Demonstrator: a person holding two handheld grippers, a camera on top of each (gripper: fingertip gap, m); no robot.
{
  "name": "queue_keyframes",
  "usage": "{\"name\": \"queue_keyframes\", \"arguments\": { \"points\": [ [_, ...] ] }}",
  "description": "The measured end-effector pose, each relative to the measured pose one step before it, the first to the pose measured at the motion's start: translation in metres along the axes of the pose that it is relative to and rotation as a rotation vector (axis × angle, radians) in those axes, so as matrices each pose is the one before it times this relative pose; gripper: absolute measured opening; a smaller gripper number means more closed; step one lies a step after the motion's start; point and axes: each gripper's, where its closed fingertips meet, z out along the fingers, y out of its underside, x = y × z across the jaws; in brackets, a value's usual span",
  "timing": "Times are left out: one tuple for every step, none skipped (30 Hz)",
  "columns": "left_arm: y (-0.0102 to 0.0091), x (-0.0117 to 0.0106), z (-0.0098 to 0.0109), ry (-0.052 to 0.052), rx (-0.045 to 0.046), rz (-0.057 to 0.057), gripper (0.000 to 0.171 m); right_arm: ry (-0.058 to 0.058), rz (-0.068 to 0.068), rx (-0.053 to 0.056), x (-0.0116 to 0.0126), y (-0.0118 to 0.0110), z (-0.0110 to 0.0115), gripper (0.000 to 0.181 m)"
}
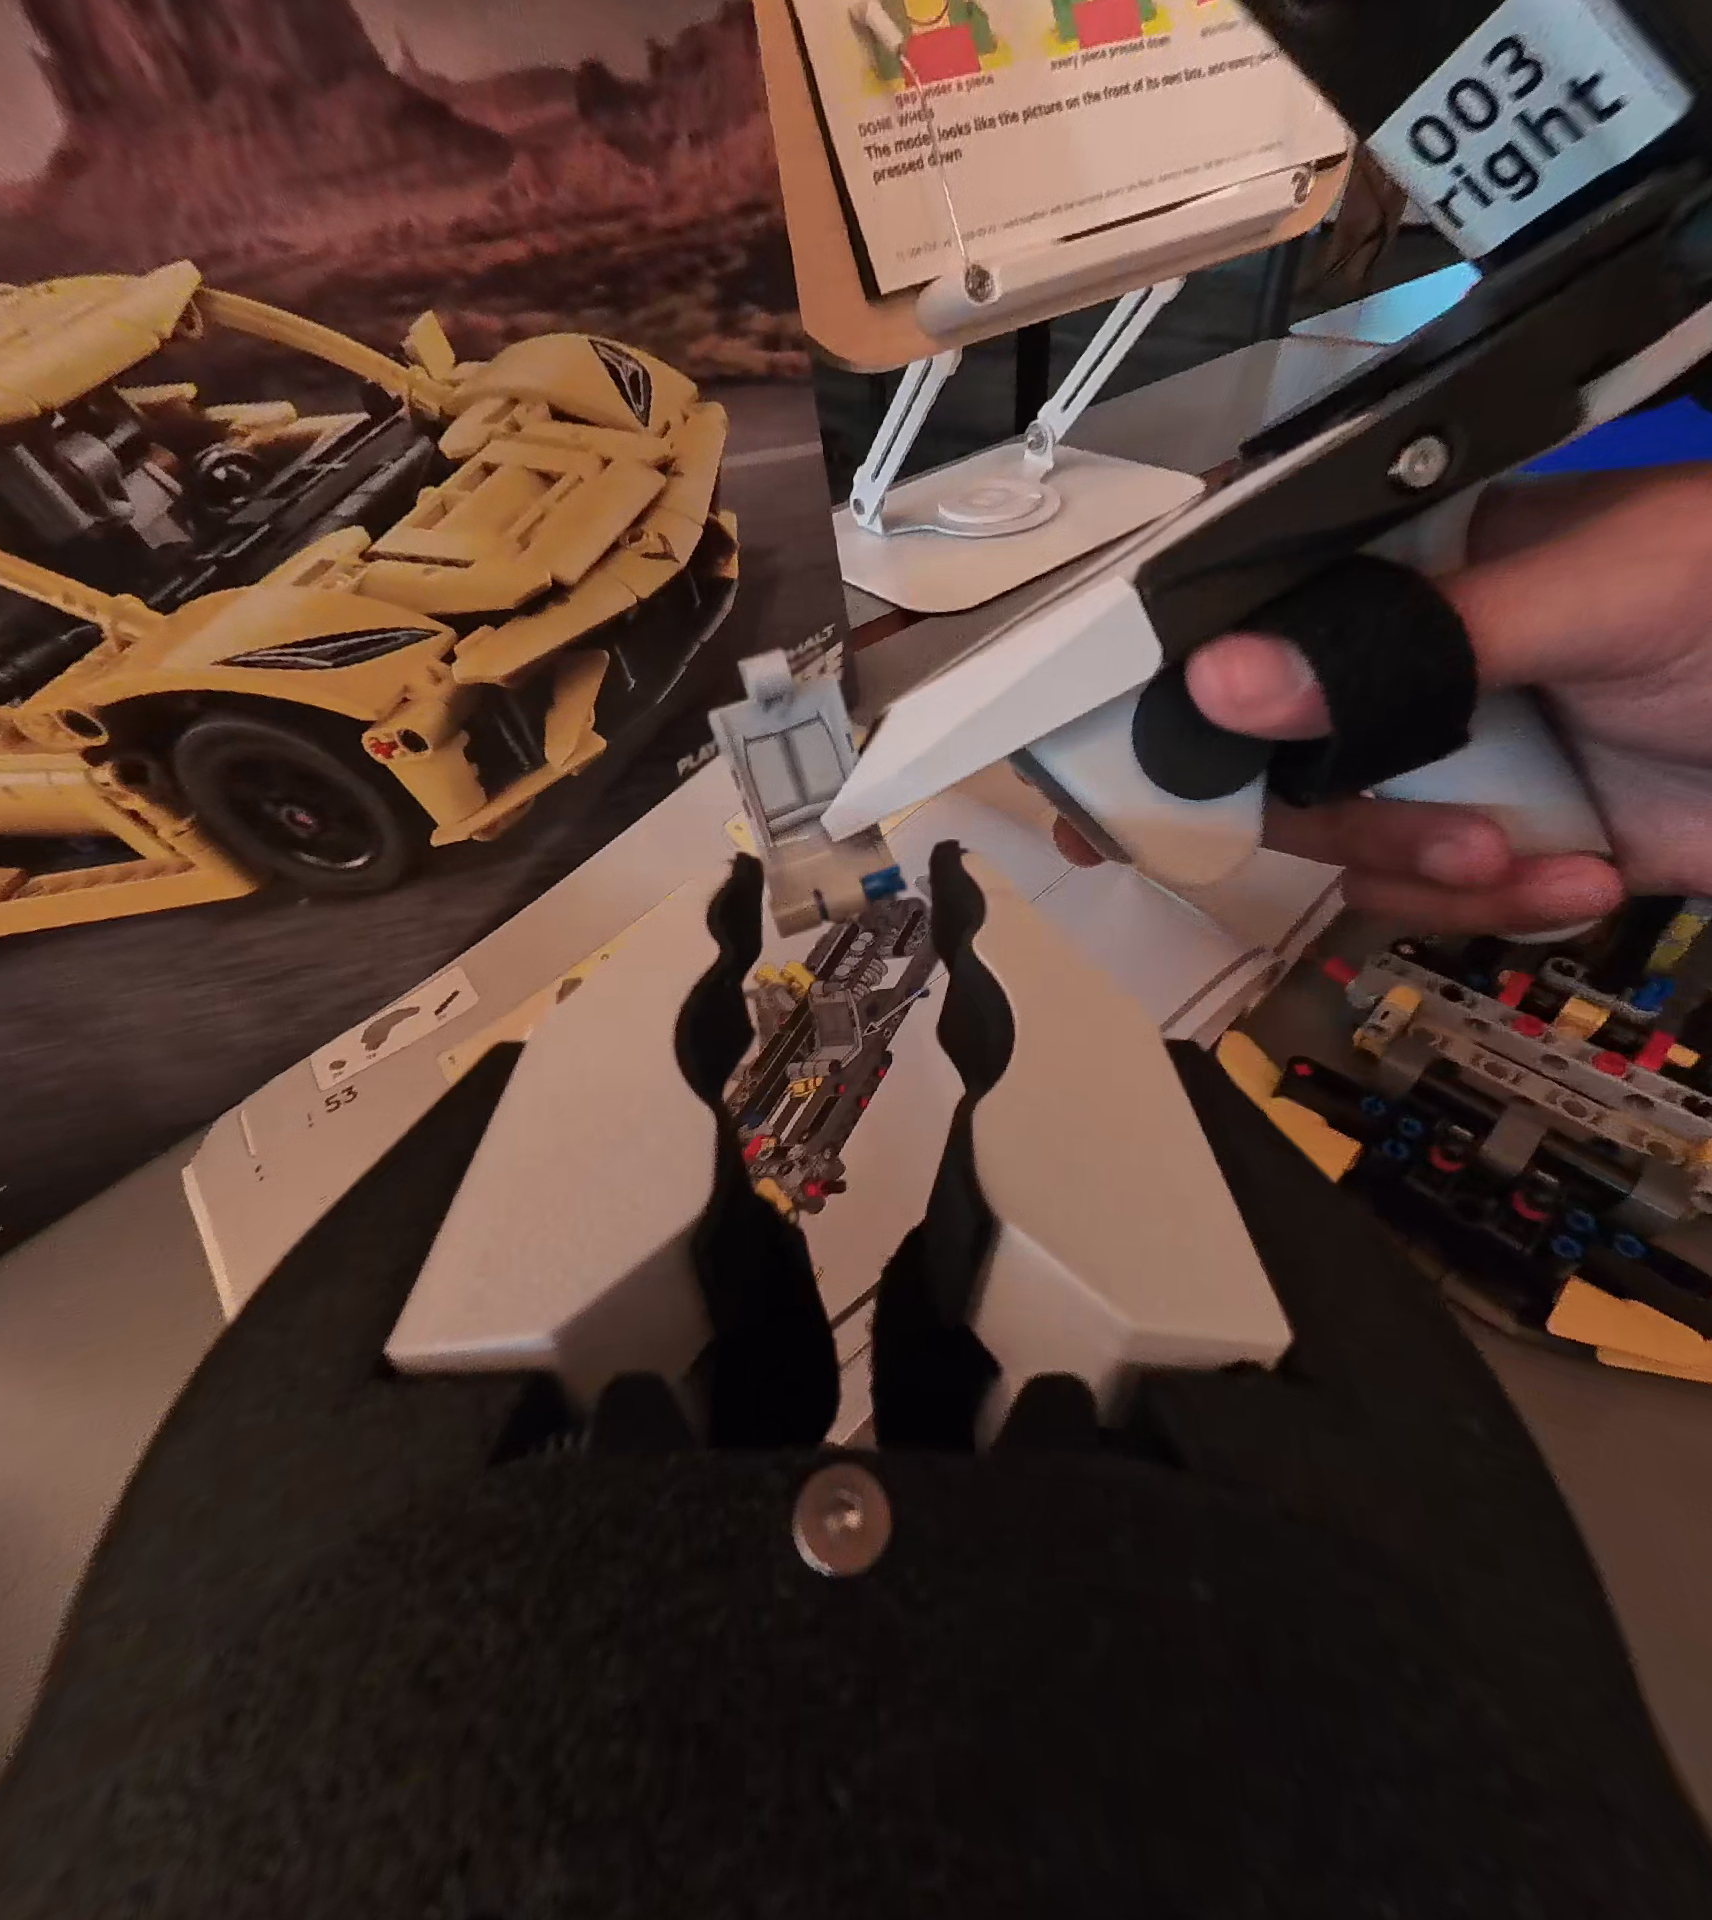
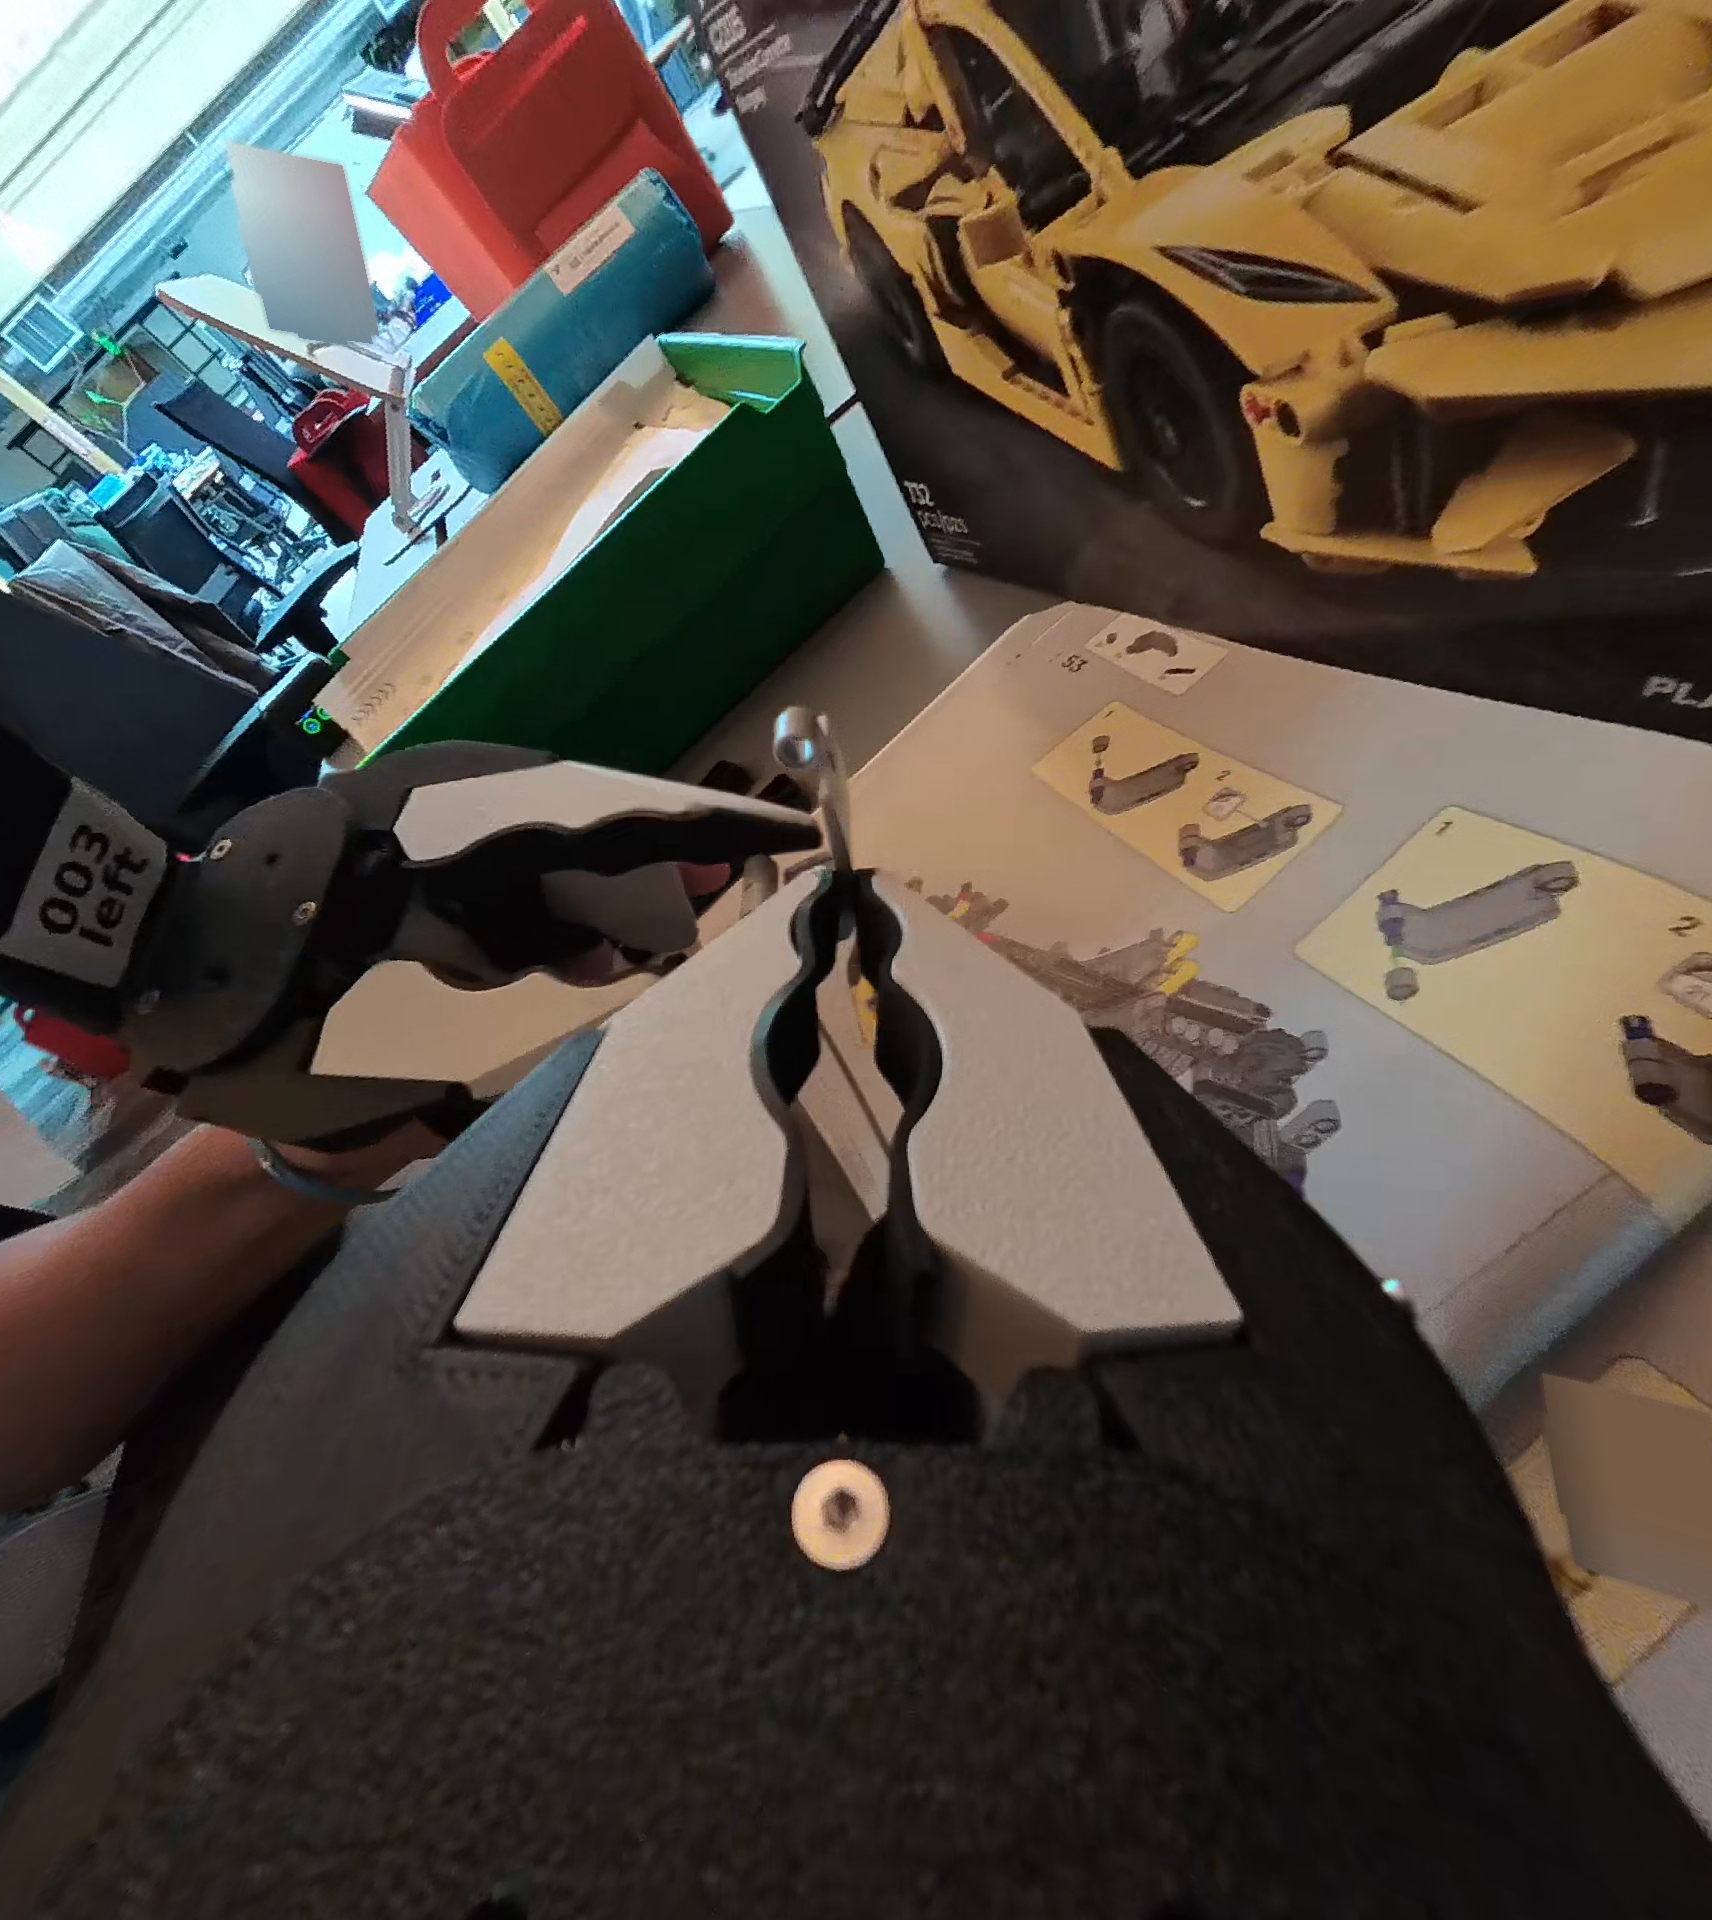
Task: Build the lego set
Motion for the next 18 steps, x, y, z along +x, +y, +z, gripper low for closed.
{"name": "queue_keyframes", "arguments": {
  "points": [
    [0.00095, -0.00253, -0.0002, -0.0151, -0.00516, -0.002, 0.025, -0.0024, -0.0026, -0.0046, -0.002, 0.00126, 0.0013, 0.001],
    [-0.00034, -0.00121, -0.00084, -0.0027, 0.00472, -0.0022, 0.023, 0.0034, -0.0024, -0.0044, -0.00082, 0.00119, 0.00115, 0.002],
    [0.00008, -0.00033, -0.00057, 0.0052, 0.00117, -0.0063, 0.023, 0.004, -0.0022, -0.0016, -0.00006, 0.00052, 0.00064, 0.002],
    [0.0008, -0.00002, -0.00026, 0.0073, -0.00462, -0.0068, 0.023, -0.0025, 0.0044, 0.0006, -0.00057, 0.0, 0.00032, 0.002],
    [0.00053, 0.00017, -0.00029, 0.0068, -0.00298, -0.0023, 0.023, -0.0038, 0.0046, -0.002, -0.00019, 0.00047, 0.00022, 0.002],
    [0.00001, 0.00014, -0.00056, 0.0029, 0.00009, 0.0064, 0.023, -0.003, 0.0036, -0.0089, 0.00027, 0.00158, 0.00047, 0.002],
    [0.00006, 0.00002, -0.00046, -0.0013, 0.00188, 0.0145, 0.023, -0.0047, 0.007, -0.0081, 0.00004, 0.00136, 0.00037, 0.003],
    [0.00102, 0.00048, -0.00032, 0.001, -0.00343, 0.0188, 0.023, -0.0083, 0.005, -0.005, -0.00044, 0.00083, 0.00007, 0.003],
    [0.00138, 0.00057, -0.00046, 0.0041, -0.0075, 0.0167, 0.023, -0.01, -0.0001, -0.0073, -0.00068, 0.00079, -0.00047, 0.002],
    [0.0012, 0.00065, -0.00072, 0.007, -0.00705, 0.0101, 0.023, -0.0078, -0.0031, -0.0096, -0.00035, 0.00093, -0.00081, 0.003],
    [0.00132, 0.00122, -0.00124, 0.0159, -0.00708, 0.0038, 0.023, -0.015, -0.0078, -0.0123, -0.00147, 0.00065, -0.00116, 0.007],
    [0.00114, 0.00074, -0.0015, 0.0152, -0.00456, -0.0033, 0.023, -0.0246, -0.0085, -0.0188, -0.00285, 0.00117, -0.00179, 0.011],
    [0.00155, 0.00133, -0.00171, 0.0205, -0.00649, -0.0037, 0.023, -0.0165, -0.007, -0.0212, -0.00167, 0.00112, -0.00247, 0.014],
    [0.00172, 0.00114, -0.00194, 0.0177, -0.00806, 0.0021, 0.023, -0.0022, -0.0071, -0.018, 0.00069, 0.00033, -0.00346, 0.018],
    [0.00332, 0.00147, -0.00219, 0.0189, -0.01879, 0.0168, 0.023, 0.0024, -0.0027, -0.011, 0.00148, -0.00067, -0.00404, 0.022],
    [0.00618, -0.00362, -0.00339, -0.0137, -0.03829, 0.0535, 0.023, 0.0011, -0.0015, -0.0139, 0.00125, -0.00064, -0.00507, 0.024],
    [0.00866, -0.01238, -0.00505, -0.065, -0.04794, 0.0753, 0.023, 0.0062, -0.006, -0.0192, 0.00213, -0.00092, -0.00649, 0.025],
    [0.00949, -0.01489, -0.00525, -0.07, -0.04445, 0.054, 0.023, 0.0164, -0.0054, -0.0102, 0.00373, -0.00252, -0.00803, 0.026]
  ]
}}
